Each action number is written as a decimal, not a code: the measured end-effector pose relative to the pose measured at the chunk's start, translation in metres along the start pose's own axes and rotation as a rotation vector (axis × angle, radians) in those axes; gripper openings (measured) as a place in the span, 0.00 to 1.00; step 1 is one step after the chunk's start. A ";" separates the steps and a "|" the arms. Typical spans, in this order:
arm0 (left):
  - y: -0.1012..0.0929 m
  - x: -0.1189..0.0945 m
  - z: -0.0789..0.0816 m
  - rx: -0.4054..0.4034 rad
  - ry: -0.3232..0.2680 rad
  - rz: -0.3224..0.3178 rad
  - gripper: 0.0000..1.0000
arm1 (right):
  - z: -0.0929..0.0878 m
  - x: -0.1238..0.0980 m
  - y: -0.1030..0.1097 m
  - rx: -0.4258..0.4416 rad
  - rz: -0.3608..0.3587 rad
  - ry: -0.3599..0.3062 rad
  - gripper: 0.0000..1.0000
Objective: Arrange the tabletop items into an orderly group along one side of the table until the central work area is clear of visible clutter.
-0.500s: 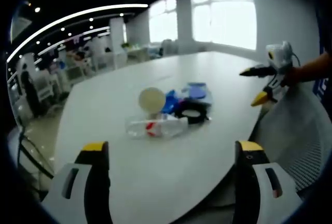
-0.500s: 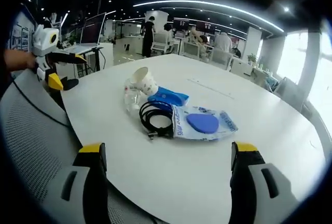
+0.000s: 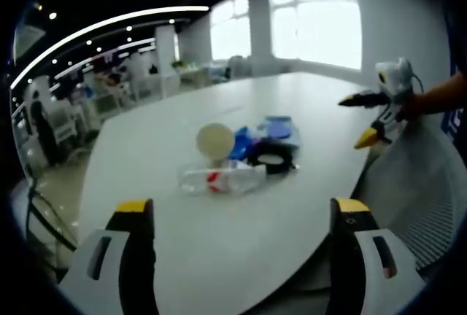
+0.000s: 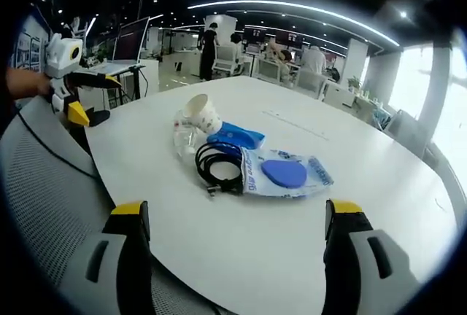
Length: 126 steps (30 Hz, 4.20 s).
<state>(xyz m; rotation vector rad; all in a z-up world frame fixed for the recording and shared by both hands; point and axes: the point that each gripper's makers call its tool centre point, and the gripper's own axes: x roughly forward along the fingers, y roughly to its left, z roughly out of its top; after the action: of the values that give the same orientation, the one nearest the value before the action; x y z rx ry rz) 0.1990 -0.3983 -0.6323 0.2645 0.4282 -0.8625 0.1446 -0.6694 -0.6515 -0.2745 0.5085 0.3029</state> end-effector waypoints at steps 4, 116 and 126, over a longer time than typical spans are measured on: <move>0.000 0.000 0.000 0.001 0.002 0.003 0.97 | -0.001 0.000 0.000 0.002 0.001 0.002 1.00; 0.000 -0.001 0.005 -0.010 -0.025 0.005 1.00 | 0.063 0.026 -0.005 -0.019 0.064 -0.092 0.96; 0.000 -0.001 0.004 -0.015 -0.023 0.000 1.00 | 0.073 0.044 0.001 -0.030 0.085 -0.099 0.94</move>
<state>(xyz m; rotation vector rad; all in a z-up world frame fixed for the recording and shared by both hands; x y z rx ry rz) 0.1994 -0.3999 -0.6282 0.2404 0.4137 -0.8616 0.2125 -0.6346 -0.6127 -0.2665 0.4189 0.4049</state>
